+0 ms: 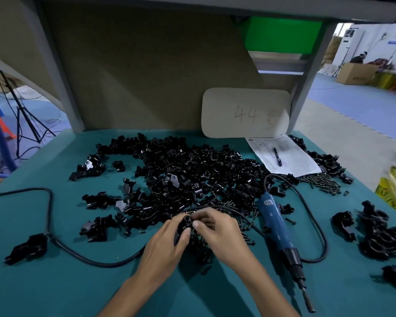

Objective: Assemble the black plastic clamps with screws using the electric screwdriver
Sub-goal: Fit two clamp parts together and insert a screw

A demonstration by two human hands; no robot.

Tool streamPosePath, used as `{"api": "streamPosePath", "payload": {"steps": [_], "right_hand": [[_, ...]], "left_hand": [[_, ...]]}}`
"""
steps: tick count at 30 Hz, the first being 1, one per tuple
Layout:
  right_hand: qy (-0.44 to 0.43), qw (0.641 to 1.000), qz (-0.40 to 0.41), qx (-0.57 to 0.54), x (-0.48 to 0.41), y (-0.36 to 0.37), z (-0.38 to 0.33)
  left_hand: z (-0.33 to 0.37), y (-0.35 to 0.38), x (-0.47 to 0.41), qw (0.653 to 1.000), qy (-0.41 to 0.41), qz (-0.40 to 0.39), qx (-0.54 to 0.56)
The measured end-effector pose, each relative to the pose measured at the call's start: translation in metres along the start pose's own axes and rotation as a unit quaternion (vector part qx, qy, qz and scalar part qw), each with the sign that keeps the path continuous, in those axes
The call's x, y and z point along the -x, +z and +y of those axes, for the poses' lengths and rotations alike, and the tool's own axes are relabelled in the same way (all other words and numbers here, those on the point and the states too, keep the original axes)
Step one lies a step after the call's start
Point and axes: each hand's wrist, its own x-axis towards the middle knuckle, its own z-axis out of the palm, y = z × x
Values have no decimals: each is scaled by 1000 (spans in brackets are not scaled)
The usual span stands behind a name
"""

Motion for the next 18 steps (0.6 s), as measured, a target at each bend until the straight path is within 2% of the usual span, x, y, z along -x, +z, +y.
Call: {"api": "streamPosePath", "payload": {"steps": [4,6,8,11,15,18], "right_hand": [[57,989,-35,-136,-6,-8,3],[77,984,-53,-148,-9,-10,5],[72,992,-66,-78,-11,-8,7],[12,996,-63,65,-11,-4,8],[6,988,-140,70,-12,-9,7],[-1,984,-154,89,-15,-12,8]], "left_hand": [[2,0,2,1000,10,7,-17],[3,0,2,999,20,-1,-36],[3,1,3,999,24,-2,-42],[3,0,3,999,23,0,-29],[6,-2,3,1000,18,7,-22],[6,-1,3,999,24,2,-30]]}}
